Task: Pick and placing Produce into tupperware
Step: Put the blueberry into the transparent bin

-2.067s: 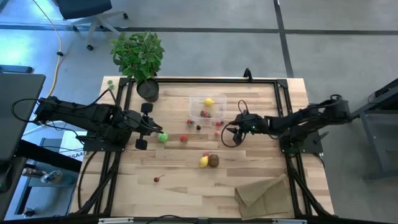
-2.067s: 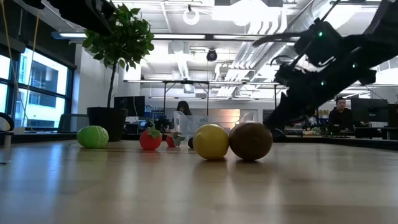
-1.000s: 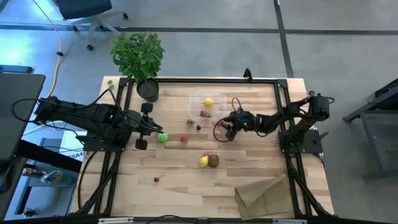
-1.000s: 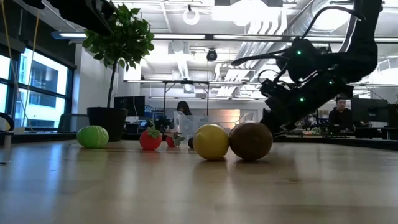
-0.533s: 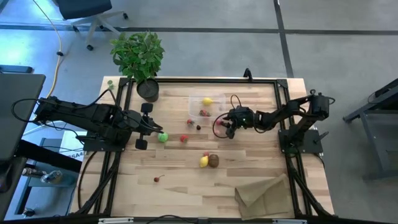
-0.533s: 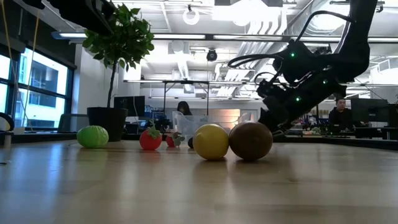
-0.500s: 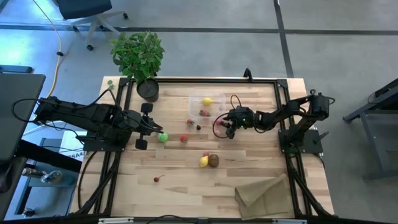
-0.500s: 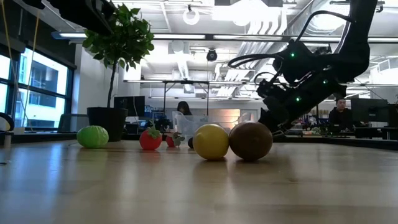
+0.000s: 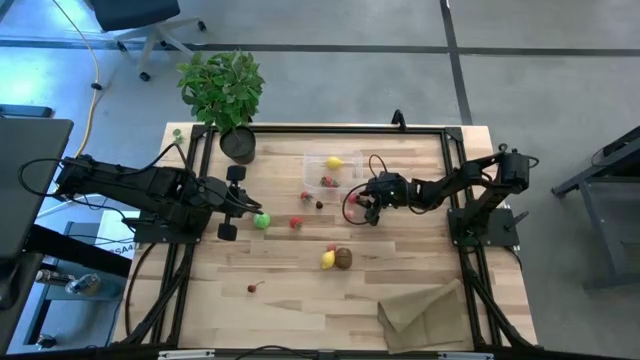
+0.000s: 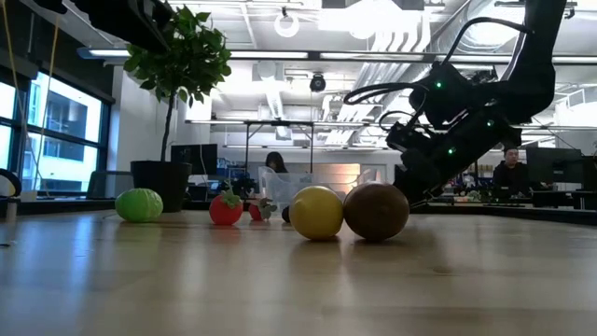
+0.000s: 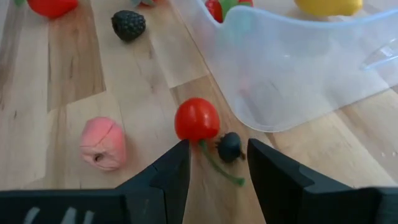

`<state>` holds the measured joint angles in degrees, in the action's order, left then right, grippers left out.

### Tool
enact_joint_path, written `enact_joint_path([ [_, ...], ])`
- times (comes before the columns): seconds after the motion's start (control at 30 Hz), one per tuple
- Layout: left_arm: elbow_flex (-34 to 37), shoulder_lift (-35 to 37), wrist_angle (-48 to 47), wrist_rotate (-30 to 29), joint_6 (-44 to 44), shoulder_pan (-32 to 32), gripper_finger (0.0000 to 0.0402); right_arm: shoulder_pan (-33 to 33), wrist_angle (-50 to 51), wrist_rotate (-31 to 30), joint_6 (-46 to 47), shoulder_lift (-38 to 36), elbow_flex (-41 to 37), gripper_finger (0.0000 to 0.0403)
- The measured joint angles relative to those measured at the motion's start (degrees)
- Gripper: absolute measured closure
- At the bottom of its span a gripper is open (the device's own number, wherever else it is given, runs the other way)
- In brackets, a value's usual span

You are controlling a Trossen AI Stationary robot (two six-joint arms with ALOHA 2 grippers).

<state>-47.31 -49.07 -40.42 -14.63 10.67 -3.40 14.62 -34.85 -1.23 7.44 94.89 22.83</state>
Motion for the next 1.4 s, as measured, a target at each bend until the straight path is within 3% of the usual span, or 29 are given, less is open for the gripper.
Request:
enact_joint_path([
  [0.47, 0.0, 0.0, 0.0, 0.0, 0.0, 0.0, 0.0399, 0.0, 1.6, -2.8, 0.0, 0.2, 0.8, 0.0254],
  [0.73, 0.0, 0.0, 0.0, 0.0, 0.0, 0.0, 0.0399, 0.0, 2.9, -2.7, -0.8, 4.3, 4.8, 0.0254],
  [1.07, 0.0, 0.0, 0.0, 0.0, 0.0, 0.0, 0.0399, 0.0, 5.1, -1.9, 0.8, 4.3, 5.0, 0.0254],
  [1.4, 0.0, 0.0, 0.0, 0.0, 0.0, 0.0, 0.0399, -1.9, 8.0, -3.2, 3.6, 4.3, 5.0, 0.0278],
])
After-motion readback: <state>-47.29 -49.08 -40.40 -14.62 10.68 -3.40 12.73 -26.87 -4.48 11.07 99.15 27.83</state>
